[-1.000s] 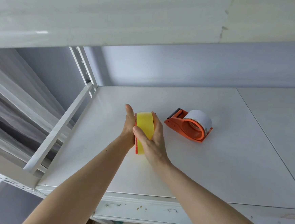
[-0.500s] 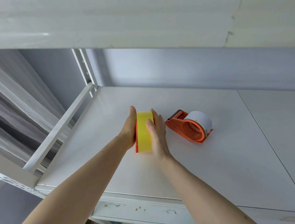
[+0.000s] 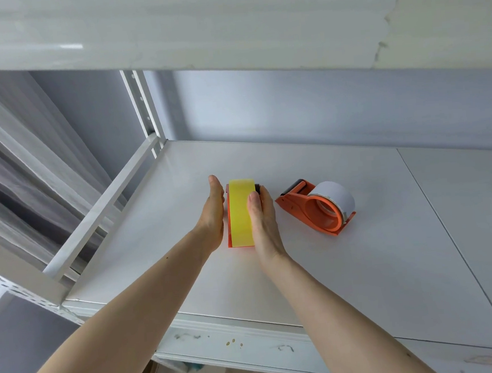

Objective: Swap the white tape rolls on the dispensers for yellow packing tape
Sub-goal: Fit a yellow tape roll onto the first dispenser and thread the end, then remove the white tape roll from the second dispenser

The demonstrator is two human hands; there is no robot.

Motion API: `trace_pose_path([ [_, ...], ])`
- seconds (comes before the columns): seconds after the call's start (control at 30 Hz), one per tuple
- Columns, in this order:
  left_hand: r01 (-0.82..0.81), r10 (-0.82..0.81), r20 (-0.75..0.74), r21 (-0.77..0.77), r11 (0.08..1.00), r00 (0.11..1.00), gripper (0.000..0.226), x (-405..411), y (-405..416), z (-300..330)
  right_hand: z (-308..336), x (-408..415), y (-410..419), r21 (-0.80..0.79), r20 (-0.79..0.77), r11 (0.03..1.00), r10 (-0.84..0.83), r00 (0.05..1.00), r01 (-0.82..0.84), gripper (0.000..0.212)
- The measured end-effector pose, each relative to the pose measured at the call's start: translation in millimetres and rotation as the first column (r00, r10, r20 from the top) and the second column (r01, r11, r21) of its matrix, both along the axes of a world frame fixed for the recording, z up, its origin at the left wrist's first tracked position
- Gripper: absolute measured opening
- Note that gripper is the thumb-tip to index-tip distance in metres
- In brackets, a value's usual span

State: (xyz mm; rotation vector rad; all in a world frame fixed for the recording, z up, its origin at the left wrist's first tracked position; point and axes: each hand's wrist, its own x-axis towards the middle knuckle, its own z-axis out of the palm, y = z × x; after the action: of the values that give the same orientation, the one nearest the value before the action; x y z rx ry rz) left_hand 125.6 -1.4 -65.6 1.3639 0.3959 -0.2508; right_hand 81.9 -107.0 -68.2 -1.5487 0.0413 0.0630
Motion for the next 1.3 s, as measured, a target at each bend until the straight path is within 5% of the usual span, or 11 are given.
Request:
trace_pose_path([
  [0.1,0.017,-0.017,0.014,-0.003,1.0,1.0,0.082,-6,-2,1,3,-4,-5,0.005,0.017,1.0,0.024,1.0,-0.024,0.013],
  [0.2,0.039,-0.038,0.014,-0.018,0.999,0.999,0.076,-12,-4,2,6,-7,-12,0.023,0.03,1.0,0.019,0.999,-0.02,0.014],
  [0.37,0.046,-0.047,0.032,0.027,0.999,0.998,0.074,-24,-8,7,10,-15,-11,0.025,-0.037,1.0,-0.002,0.999,0.003,0.097],
  [0.43,0.022,-0.024,0.045,0.047,0.999,0.999,0.073,-29,-9,7,13,-21,-10,0.041,-0.053,0.999,-0.033,0.998,0.035,0.113],
  [0.57,-0.026,0.023,0.066,0.053,0.998,0.998,0.085,-41,-15,6,16,-31,-19,0.07,-0.024,0.996,-0.05,0.998,0.052,0.079],
  [0.77,-0.186,0.184,0.049,0.044,0.981,0.982,0.087,-64,-30,8,12,-41,-37,0.068,-0.015,0.998,0.003,1.0,-0.002,0.093],
  [0.87,-0.316,0.313,0.054,0.042,0.948,0.948,0.078,-79,-44,7,17,-50,-52,0.058,0.075,0.998,0.017,0.997,-0.022,0.078],
  [1.1,-0.665,0.668,0.085,0.243,0.706,0.739,0.067,-111,-96,10,31,-56,-112,-0.003,0.282,0.98,-0.191,0.94,0.2,0.018],
  [1.3,-0.74,0.759,0.017,0.241,0.628,0.65,0.062,-110,-127,16,31,-29,-157,-0.13,0.308,0.916,-0.326,0.894,0.379,0.027],
])
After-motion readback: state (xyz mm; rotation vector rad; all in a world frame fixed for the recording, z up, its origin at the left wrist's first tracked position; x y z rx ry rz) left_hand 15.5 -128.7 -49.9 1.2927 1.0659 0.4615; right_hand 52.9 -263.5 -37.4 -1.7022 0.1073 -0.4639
